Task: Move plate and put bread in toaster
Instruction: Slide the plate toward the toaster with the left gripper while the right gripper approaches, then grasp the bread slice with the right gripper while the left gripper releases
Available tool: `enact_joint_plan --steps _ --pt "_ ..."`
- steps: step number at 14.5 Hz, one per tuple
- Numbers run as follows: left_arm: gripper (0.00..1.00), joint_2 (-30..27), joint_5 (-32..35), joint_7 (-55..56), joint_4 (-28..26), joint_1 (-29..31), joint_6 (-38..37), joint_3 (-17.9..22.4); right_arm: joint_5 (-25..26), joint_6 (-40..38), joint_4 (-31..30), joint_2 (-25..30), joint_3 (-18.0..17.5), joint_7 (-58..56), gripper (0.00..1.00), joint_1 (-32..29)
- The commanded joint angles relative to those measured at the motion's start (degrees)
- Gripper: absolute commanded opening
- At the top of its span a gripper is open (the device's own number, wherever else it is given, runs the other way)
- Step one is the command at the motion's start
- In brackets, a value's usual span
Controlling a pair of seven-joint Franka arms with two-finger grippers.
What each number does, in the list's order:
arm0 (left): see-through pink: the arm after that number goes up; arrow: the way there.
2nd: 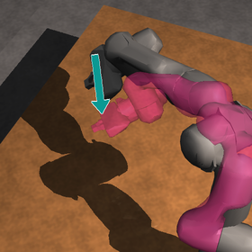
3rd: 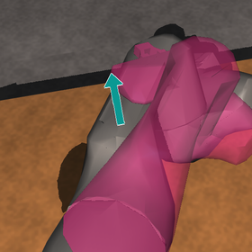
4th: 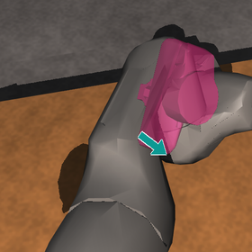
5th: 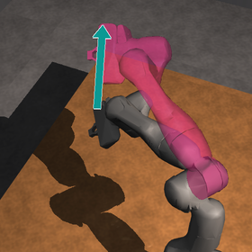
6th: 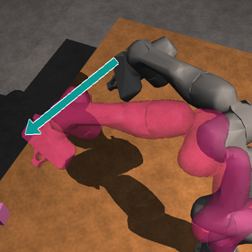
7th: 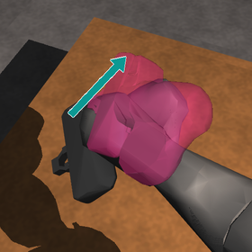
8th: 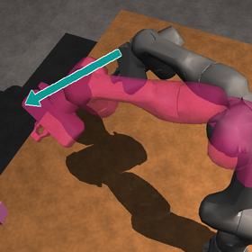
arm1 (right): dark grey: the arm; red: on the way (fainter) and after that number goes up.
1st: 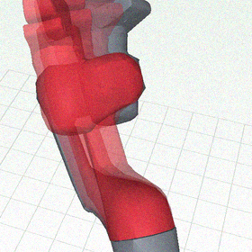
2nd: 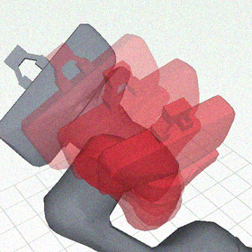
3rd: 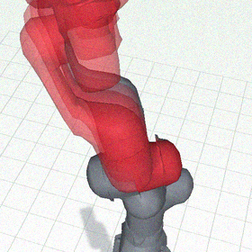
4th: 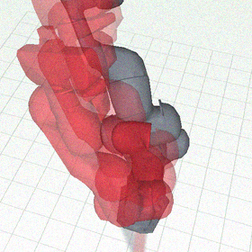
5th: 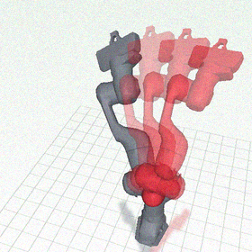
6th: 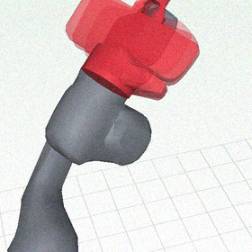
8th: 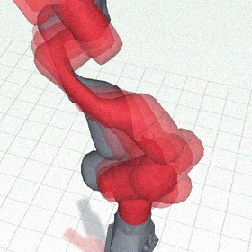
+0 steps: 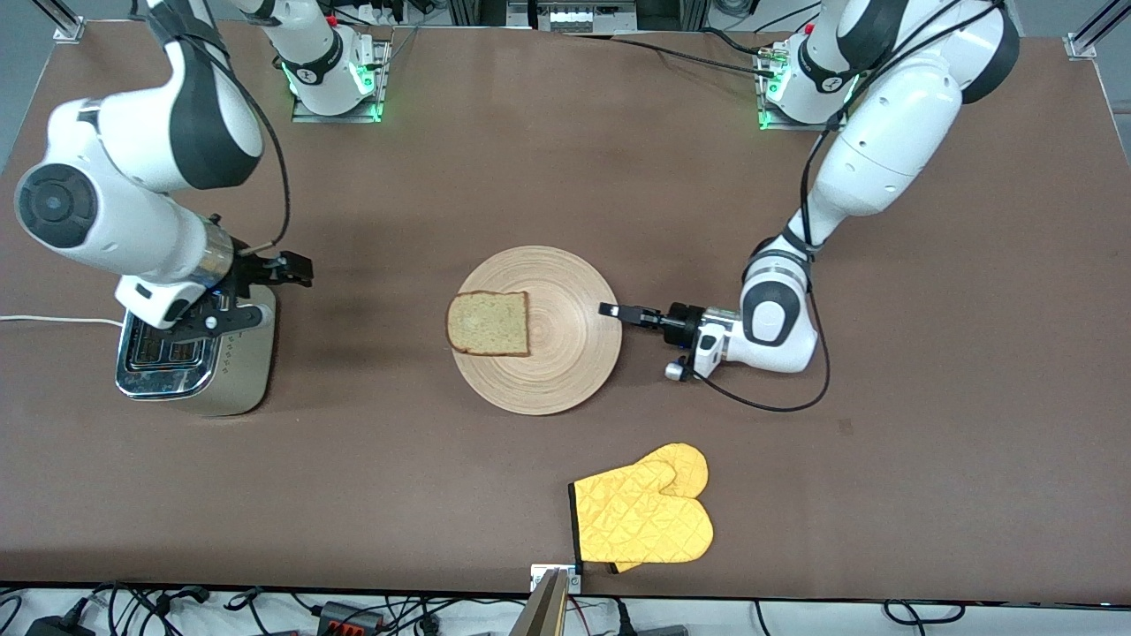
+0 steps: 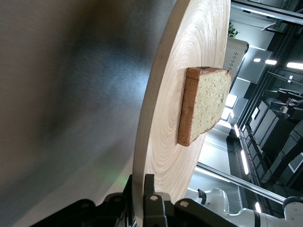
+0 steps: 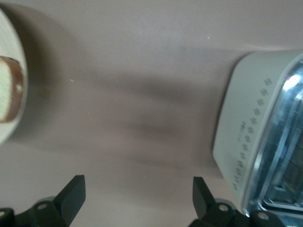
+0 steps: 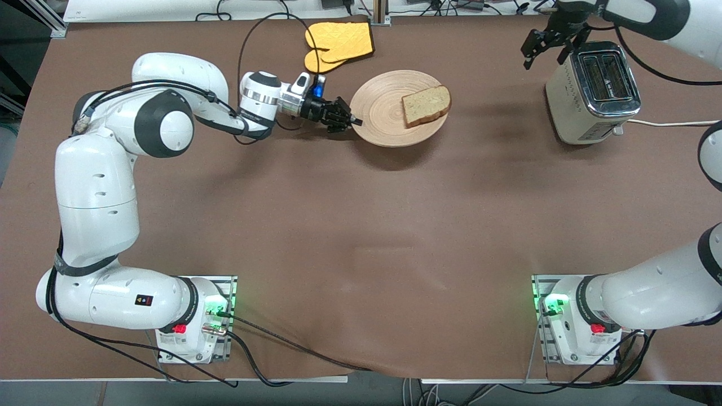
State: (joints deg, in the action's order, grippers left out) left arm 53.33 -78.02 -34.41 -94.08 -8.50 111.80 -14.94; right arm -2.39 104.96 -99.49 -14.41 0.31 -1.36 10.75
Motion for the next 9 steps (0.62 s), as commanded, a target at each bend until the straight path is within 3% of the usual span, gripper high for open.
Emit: enact_joint_plan --steps 1,5,9 --pt "0.00 -0.1 -2.8 -2.4 0.8 -2.3 3.1 0.2 -0.9 0.9 0.8 -3.0 0.3 2.7 1.00 0.8" --pt "0.04 0.0 -3.3 -2.5 0.5 -3.6 5.1 0.3 -1.0 2.0 1.0 -4.7 0.3 2.8 1.00 1.8" --pt "0.33 0.1 -3.3 -1.5 0.0 -3.5 5.1 0.3 -1.5 4.3 0.7 -8.1 0.3 3.0 1.00 2.8"
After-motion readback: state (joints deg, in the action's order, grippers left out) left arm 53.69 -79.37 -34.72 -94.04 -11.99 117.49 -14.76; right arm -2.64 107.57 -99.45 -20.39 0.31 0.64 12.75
